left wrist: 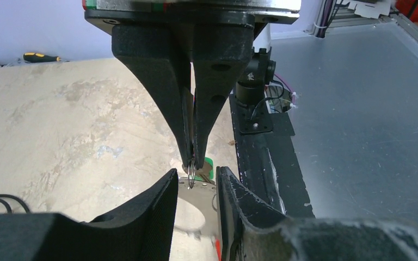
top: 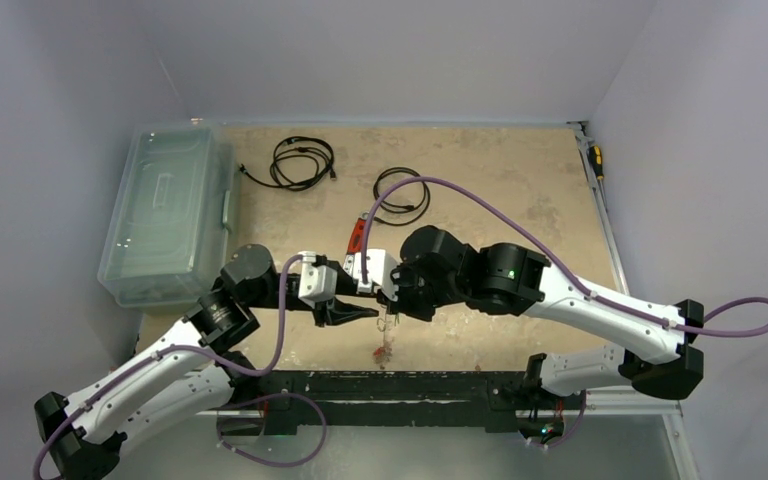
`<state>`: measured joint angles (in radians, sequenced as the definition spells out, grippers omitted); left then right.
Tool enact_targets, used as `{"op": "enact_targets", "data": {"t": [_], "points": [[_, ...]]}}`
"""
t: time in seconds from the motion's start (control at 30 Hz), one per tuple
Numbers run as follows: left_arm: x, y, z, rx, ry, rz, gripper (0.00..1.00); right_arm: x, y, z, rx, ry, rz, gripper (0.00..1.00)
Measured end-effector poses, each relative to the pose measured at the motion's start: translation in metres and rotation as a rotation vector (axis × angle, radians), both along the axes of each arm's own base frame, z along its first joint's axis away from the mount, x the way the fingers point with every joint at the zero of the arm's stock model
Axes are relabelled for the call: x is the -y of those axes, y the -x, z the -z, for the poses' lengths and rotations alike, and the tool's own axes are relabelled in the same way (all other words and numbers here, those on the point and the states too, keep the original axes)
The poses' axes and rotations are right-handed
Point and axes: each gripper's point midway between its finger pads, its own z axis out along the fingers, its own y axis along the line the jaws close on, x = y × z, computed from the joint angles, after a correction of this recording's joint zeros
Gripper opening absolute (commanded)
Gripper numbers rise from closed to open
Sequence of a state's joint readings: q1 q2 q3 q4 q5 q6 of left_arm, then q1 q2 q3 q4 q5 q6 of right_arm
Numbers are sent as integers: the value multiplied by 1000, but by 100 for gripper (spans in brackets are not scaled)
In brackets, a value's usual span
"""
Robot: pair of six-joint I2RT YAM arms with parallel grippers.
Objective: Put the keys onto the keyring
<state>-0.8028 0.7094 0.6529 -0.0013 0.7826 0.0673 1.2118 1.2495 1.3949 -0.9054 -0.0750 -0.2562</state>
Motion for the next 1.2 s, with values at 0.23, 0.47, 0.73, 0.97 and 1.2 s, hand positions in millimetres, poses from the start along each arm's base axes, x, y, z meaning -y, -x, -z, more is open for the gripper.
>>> {"op": "enact_targets", "data": {"t": [0.23,0.47,0.73,0.97,1.2], "points": [[4,1,2,-19,4,17,31,-2,5,0,-6,-2,-20,0],[8,-3,8,-43,-12,17,32,-4,10,0,-10,-5,-41,0],[10,-3,13,-66,-25,25,29,-5,11,-1,-7,-11,-47,0],[12,-1,16,-83,-33,39,24,-5,11,-2,-4,-15,-48,0],[13,2,17,-84,-33,54,15,-4,12,-6,2,-26,-52,0]]}}
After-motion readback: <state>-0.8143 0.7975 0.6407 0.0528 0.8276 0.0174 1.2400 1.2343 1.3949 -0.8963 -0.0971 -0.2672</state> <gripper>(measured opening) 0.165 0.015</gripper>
